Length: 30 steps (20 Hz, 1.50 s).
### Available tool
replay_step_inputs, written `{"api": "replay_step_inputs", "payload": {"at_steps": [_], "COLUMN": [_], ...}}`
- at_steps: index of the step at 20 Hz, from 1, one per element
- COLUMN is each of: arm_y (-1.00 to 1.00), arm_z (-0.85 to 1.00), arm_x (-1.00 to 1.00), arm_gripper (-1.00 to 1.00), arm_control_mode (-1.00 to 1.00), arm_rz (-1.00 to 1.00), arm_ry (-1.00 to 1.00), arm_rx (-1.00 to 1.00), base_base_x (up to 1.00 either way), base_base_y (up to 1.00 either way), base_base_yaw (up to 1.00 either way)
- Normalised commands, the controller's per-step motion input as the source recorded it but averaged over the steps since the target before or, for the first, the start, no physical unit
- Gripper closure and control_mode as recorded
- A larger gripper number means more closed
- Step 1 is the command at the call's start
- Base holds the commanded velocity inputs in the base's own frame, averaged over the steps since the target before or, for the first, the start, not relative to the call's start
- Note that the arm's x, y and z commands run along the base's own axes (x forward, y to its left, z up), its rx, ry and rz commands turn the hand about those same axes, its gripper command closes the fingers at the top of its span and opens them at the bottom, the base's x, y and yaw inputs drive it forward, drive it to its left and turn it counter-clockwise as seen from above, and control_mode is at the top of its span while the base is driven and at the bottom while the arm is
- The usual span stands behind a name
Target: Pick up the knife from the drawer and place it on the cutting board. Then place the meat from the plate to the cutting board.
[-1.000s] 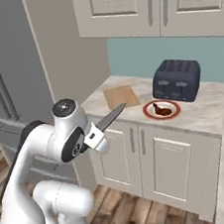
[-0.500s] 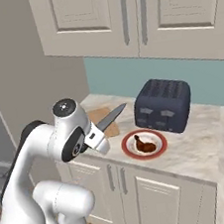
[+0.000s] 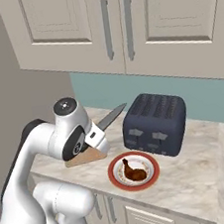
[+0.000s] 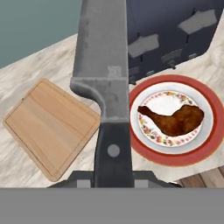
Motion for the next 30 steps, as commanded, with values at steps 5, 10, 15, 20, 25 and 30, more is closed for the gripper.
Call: {"api": "replay_step_inputs", "payload": {"at_steps": [5, 10, 15, 20, 25, 30], "arm_y": [0.0, 0.0, 0.0, 0.05, 0.26, 0.26], "arm_z": [0.0, 0.0, 0.0, -0.07, -0.26, -0.12], "arm_x": [0.0, 0.0, 0.0, 0.02, 0.0, 0.0], "arm_gripper": [1.0, 1.0, 1.0, 1.0, 1.0, 1.0], "arm_control_mode": [1.0, 1.0, 1.0, -1.0, -1.0, -1.0], "arm_rz": [0.0, 0.0, 0.0, 0.05, 0.28, 0.23], "arm_ry": [0.0, 0.0, 0.0, -0.03, -0.11, 0.0], "arm_rx": [0.0, 0.0, 0.0, -0.01, -0.03, -0.02], "base_base_x": [0.73, 0.28, 0.24, 0.12, 0.0, 0.0], "base_base_y": [0.04, 0.0, -0.03, 0.03, 0.0, 0.0], "base_base_yaw": [0.0, 0.09, 0.26, 0.26, 0.0, 0.0]}}
